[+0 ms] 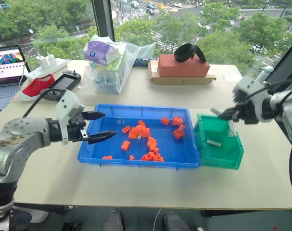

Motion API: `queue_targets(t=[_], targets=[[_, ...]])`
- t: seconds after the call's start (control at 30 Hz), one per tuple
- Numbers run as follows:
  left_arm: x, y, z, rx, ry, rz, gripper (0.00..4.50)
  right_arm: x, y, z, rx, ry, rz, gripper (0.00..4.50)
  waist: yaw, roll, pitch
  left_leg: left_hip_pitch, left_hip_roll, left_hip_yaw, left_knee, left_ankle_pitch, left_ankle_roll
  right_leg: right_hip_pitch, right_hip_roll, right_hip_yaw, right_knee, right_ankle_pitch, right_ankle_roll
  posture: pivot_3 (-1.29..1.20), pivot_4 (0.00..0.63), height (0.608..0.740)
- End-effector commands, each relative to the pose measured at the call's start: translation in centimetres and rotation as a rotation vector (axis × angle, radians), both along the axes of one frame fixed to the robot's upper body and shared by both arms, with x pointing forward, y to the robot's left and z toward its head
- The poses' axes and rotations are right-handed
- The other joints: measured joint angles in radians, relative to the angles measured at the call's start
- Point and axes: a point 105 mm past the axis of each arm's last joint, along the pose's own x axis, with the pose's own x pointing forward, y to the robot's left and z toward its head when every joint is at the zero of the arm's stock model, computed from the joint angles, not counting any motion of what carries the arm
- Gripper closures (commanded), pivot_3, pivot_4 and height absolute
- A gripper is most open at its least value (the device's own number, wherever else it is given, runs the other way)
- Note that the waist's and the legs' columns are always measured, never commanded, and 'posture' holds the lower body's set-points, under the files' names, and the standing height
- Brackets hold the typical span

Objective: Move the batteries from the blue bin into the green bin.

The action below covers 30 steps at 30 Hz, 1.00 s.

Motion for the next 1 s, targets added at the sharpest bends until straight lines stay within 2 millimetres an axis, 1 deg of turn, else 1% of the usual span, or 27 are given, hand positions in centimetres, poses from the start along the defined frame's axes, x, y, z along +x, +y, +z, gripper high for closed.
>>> queue_targets(t=[0.03,0.07,0.1,0.17,0.2,0.23,0.27,0.3,0.37,0.43,0.47,0.5,0.57,0.6,0.67,0.73,0.8,0.87,1.0], targets=[[0.2,0.0,0.8,0.018,-0.049,-0.017,0.00,-0.3,-0.7,0.2,-0.082,-0.019,0.007,4.25,0.001,0.000,0.000,0.000,0.000,0.000,0.000,0.000,0.000,0.000,0.000,0.000,0.000,0.000,0.000,0.00,0.150,0.735],[0.3,0.0,0.8,0.020,-0.050,-0.019,0.00,-0.3,-1.0,-0.2,-0.097,-0.009,-0.008,4.25,0.002,0.000,0.000,0.000,0.000,0.000,0.001,0.000,0.000,0.000,0.000,0.000,0.000,0.000,0.000,0.00,0.150,0.735],[0.3,0.0,0.8,0.019,-0.049,-0.021,0.00,0.1,-1.6,-0.2,-0.101,-0.014,-0.064,4.25,0.004,0.000,0.000,0.000,0.000,0.000,0.001,0.000,0.000,0.000,0.000,0.000,0.000,0.000,0.000,0.00,0.150,0.735],[0.4,0.0,0.8,0.019,-0.047,-0.023,0.00,0.7,-2.1,0.0,-0.101,-0.029,-0.123,3.24,0.005,0.000,0.000,0.000,0.000,0.000,0.001,0.000,0.000,0.000,0.000,0.000,0.000,0.000,0.000,0.00,0.150,0.735],[0.3,0.0,0.7,0.020,-0.045,-0.023,0.00,0.9,-2.0,0.3,-0.101,-0.038,-0.125,3.06,0.005,0.000,0.000,0.000,0.000,0.000,0.001,0.000,0.000,0.000,0.000,0.000,0.000,0.000,0.000,0.00,0.150,0.735],[0.3,0.1,0.7,0.021,-0.043,-0.022,0.00,0.9,-1.9,0.6,-0.098,-0.046,-0.120,2.77,0.005,0.000,0.000,0.000,0.000,0.000,0.001,0.000,0.000,0.000,0.000,0.000,0.000,0.000,0.000,0.00,0.150,0.735],[0.3,0.1,0.6,0.023,-0.040,-0.021,0.00,1.1,-1.7,1.0,-0.095,-0.060,-0.114,2.38,0.005,0.000,0.000,0.000,0.000,0.000,0.001,0.000,0.000,0.000,0.000,0.000,0.000,0.000,0.000,0.00,0.150,0.735],[0.1,0.2,0.5,0.024,-0.037,-0.017,0.00,1.3,-1.4,1.7,-0.087,-0.081,-0.106,2.12,0.005,0.000,0.000,0.000,0.000,0.000,0.000,0.000,0.000,0.000,0.000,0.000,0.000,0.000,0.000,0.00,0.150,0.735],[-0.1,0.4,0.6,0.023,-0.033,-0.006,0.00,1.4,-0.4,3.2,-0.065,-0.121,-0.069,1.29,0.004,0.000,0.000,0.000,0.000,0.000,0.001,0.000,0.000,0.000,0.000,0.000,0.000,0.000,0.000,0.00,0.150,0.735],[-0.2,0.8,0.6,0.024,-0.034,0.012,0.00,1.4,1.4,4.8,-0.033,-0.161,0.003,0.67,0.004,0.001,0.000,0.000,0.000,0.000,0.000,0.000,0.000,0.000,0.000,0.000,0.000,0.000,0.000,0.00,0.150,0.735],[-0.3,0.9,0.6,0.025,-0.036,0.020,0.00,1.4,2.5,5.5,-0.008,-0.174,0.044,0.32,0.004,0.001,0.000,0.000,0.000,0.000,0.000,0.000,0.000,0.000,0.000,0.000,0.000,0.000,0.000,0.00,0.150,0.735],[-0.4,1.0,0.6,0.026,-0.034,0.027,0.00,1.1,4.4,6.2,0.039,-0.184,0.122,0.06,0.004,0.001,0.000,0.000,0.000,0.000,0.000,0.000,0.000,0.000,0.000,0.000,0.000,0.000,0.000,0.00,0.150,0.735],[-0.7,1.3,0.4,0.031,-0.030,0.044,0.00,0.1,8.4,7.0,0.111,-0.186,0.304,0.06,-0.002,0.001,0.000,0.000,0.000,0.000,0.000,0.000,0.000,0.000,0.000,0.000,0.001,0.000,0.000,0.00,0.150,0.735],[-0.8,1.5,0.3,0.034,-0.029,0.054,0.00,-0.3,9.9,7.1,0.128,-0.183,0.371,0.06,-0.002,0.001,0.000,0.000,0.000,0.000,0.000,0.000,0.000,0.000,0.000,0.000,0.001,0.000,0.000,0.00,0.150,0.735],[-0.9,1.9,0.2,0.041,-0.030,0.077,0.00,-0.6,12.5,6.3,0.147,-0.161,0.464,0.06,-0.002,0.001,0.000,0.000,0.000,-0.001,0.000,0.000,0.000,0.000,0.000,-0.001,0.001,0.000,0.000,0.00,0.150,0.735],[-1.1,2.2,0.1,0.047,-0.031,0.099,0.00,-0.6,14.8,4.5,0.127,-0.124,0.533,0.06,0.004,0.001,0.000,0.000,0.000,-0.001,0.001,0.000,0.000,0.001,0.000,-0.001,0.002,0.000,0.000,0.00,0.150,0.735],[-1.3,2.5,0.1,0.050,-0.030,0.112,0.00,-0.2,16.4,2.8,0.103,-0.110,0.564,0.06,0.008,0.001,0.000,0.000,0.000,-0.001,0.001,0.000,0.000,0.001,0.000,-0.001,0.002,0.000,0.000,0.00,0.150,0.735],[-1.6,2.7,0.1,0.057,-0.031,0.128,0.00,0.3,17.7,1.7,0.119,-0.106,0.586,0.06,0.012,0.000,0.000,0.000,0.000,-0.001,0.001,0.000,0.000,0.001,0.000,-0.001,0.002,0.000,0.000,0.00,0.150,0.735],[-2.2,3.3,0.1,0.056,-0.030,0.172,0.00,1.3,19.6,-0.6,0.154,-0.071,0.586,0.06,0.013,0.000,0.000,0.000,0.000,-0.001,0.001,0.000,0.000,0.000,0.000,-0.002,0.003,0.000,0.000,0.00,0.150,0.735]])
